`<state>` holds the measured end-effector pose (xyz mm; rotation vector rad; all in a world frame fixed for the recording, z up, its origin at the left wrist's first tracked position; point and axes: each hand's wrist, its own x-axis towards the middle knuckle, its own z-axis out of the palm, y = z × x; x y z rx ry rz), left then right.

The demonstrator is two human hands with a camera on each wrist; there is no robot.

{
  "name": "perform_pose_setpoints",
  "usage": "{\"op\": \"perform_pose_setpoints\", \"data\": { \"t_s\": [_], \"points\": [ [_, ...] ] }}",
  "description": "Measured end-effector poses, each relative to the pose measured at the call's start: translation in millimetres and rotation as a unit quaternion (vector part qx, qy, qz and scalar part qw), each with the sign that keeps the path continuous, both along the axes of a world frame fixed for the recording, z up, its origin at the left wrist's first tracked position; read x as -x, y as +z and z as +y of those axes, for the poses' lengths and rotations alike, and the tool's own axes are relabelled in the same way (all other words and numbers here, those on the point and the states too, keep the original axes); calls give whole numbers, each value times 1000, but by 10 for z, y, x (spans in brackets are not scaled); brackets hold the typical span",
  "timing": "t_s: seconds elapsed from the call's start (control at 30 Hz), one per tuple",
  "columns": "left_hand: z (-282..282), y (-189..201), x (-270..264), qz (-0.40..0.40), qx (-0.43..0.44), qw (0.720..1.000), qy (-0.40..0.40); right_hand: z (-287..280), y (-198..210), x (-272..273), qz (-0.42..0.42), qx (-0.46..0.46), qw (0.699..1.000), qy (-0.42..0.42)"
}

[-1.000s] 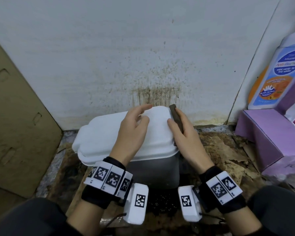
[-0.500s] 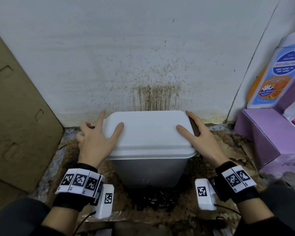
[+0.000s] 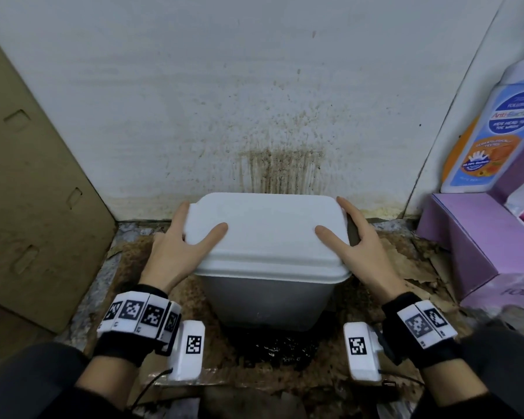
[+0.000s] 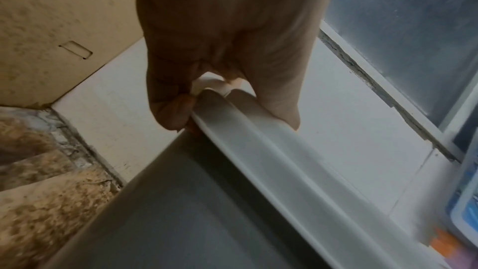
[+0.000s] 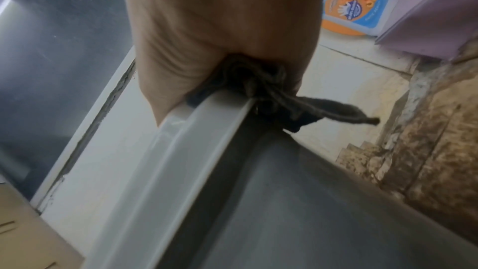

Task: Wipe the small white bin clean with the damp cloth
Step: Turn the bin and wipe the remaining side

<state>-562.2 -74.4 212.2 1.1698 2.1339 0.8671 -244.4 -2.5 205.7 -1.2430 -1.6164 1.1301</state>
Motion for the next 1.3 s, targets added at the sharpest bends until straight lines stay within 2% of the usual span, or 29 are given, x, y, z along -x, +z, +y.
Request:
{"op": "perform_pose_setpoints", "data": {
  "t_s": [0.23, 0.33, 0.43, 0.63, 0.77, 0.83, 0.97, 1.07, 1.3],
  "points": [
    [187, 155, 123, -30, -78, 995, -55, -556, -152, 221, 28, 31, 990, -132],
    [287, 119, 138, -16, -65, 996, -56, -758, -157, 366, 45, 37, 984, -170],
    [327, 16, 149, -13, -54, 998, -39, -787, -200, 441, 49, 43, 983, -174],
    [234, -72, -6, -51, -85, 995, 28, -694, -151, 423, 66, 38, 983, -166],
    [50, -61, -314, -69, -84, 988, 107, -392, -196, 253, 88, 20, 987, -130],
    [-67, -44, -486, -92, -91, 984, 126, -179, -194, 159, 70, 8, 995, -74],
    [-235, 5, -863, -149, -86, 978, 114, 190, -23, 41, 53, 12, 997, 60],
    [-276, -104, -1048, -180, -134, 969, 105, 303, 60, -6, -8, 28, 991, 131],
    [-271, -207, -1057, -194, -196, 955, 109, 282, 99, -6, -10, 32, 989, 145]
  ]
}}
